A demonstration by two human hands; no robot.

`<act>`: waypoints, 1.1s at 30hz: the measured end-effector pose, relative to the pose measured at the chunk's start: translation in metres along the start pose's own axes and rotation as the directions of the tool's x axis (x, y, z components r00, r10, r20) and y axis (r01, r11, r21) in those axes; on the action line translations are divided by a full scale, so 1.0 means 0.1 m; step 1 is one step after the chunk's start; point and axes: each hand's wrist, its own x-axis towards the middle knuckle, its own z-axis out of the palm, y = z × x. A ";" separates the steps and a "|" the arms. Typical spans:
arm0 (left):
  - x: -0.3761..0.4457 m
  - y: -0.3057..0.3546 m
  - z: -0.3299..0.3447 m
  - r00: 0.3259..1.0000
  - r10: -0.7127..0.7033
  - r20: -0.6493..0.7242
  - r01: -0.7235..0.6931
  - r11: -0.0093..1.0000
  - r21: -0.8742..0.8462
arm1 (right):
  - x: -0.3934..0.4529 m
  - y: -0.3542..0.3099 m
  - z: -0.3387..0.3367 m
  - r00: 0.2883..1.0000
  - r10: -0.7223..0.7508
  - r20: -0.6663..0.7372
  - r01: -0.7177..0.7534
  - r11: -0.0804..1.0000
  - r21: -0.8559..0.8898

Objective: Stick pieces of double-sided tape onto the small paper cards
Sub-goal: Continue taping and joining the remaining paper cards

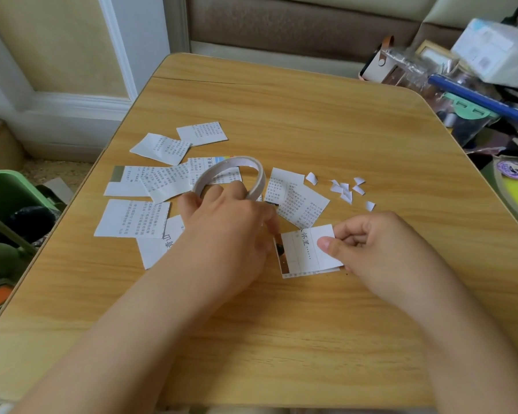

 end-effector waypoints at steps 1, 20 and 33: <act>0.00 0.00 0.00 1.000 0.001 -0.004 -0.001 1.000 0.003 | 0.00 0.00 0.00 1.000 -0.002 -0.002 0.002 1.000 0.001; 0.00 0.06 -0.01 0.992 0.029 0.119 -0.032 0.999 0.016 | -0.13 -0.07 0.02 0.992 -0.070 -0.104 0.057 0.990 -0.129; 0.00 0.06 -0.03 0.991 0.015 0.134 -0.019 0.999 0.031 | -0.13 -0.14 -0.01 0.996 0.042 0.075 -0.064 0.947 0.314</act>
